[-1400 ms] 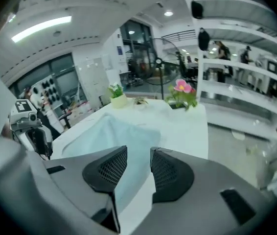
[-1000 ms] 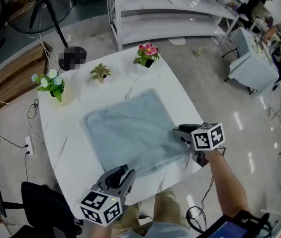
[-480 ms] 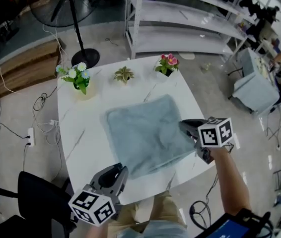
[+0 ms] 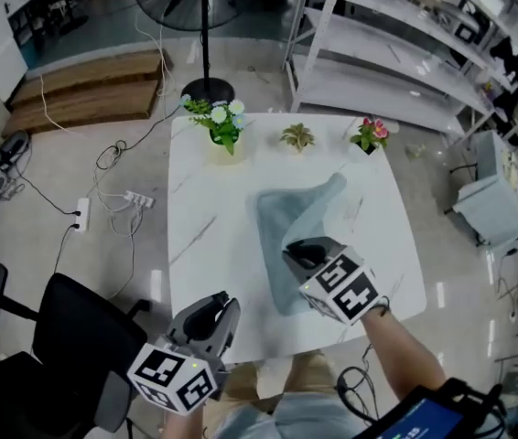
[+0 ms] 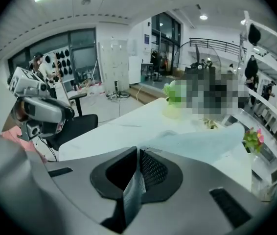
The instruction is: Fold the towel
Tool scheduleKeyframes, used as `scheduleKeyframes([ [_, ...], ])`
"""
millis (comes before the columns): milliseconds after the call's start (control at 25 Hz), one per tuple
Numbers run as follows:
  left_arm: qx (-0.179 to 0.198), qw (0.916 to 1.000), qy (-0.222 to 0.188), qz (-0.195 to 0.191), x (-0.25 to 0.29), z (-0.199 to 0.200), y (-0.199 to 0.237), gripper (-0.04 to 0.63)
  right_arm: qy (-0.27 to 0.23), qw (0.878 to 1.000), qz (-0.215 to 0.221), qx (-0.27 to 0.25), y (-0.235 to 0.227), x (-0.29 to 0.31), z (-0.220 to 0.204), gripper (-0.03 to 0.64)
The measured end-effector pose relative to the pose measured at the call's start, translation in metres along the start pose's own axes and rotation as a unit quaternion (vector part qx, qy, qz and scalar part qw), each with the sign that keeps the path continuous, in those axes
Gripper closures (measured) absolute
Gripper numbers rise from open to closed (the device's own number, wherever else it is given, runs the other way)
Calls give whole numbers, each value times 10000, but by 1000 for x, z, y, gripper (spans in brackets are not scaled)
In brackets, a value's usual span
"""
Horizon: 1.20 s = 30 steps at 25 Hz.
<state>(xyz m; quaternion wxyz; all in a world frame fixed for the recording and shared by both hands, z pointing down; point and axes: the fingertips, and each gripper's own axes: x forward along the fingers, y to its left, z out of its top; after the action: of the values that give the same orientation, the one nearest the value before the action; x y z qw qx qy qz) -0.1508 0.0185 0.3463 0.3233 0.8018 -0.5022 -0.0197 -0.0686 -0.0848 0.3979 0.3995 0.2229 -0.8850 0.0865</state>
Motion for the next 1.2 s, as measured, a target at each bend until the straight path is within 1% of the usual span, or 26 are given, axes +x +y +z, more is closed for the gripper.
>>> scheduleKeyframes([
  [80,-79,9999,-8,118,-6,-6,15,525,225,9997,-22,-24,10,33,-15,581],
  [160,-192,9996,35,217,-10,-15,29,525,479,9987,-148,5,10,61,-35,581],
  [280,-352,9987,110,346,-14,-27,44,525,797,9965,-249,-30,10,86,-60,580],
  [440,-463,9979,133,432,-14,-31,55,525,830,9964,-168,85,13,98,-67,580],
  [600,-458,9982,162,355,-5,-31,52,525,838,9964,-73,115,16,103,-68,575],
  [680,-435,9985,176,284,-1,-30,47,525,831,9965,99,67,21,101,-68,561],
  [720,-416,9987,181,241,2,-29,43,525,798,9965,234,57,24,98,-66,539],
  [760,-392,9989,185,195,4,-27,40,525,729,9966,388,72,28,93,-61,499],
  [880,-280,9994,186,71,12,-20,31,525,392,9958,806,163,34,65,-39,417],
  [960,-182,9997,176,-12,17,-12,24,525,130,9953,945,169,31,41,-23,393],
  [1040,-85,9998,167,-105,20,-5,15,525,-64,9953,959,131,23,16,-15,385],
  [1120,-5,9997,168,-192,24,-1,7,525,-202,9960,859,119,10,-3,-17,387],
  [1160,25,9996,179,-227,26,0,4,525,-263,9965,781,167,3,-10,-22,397],
  [1200,45,9995,198,-256,28,-1,2,525,-314,9966,714,260,-4,-15,-27,442],
])
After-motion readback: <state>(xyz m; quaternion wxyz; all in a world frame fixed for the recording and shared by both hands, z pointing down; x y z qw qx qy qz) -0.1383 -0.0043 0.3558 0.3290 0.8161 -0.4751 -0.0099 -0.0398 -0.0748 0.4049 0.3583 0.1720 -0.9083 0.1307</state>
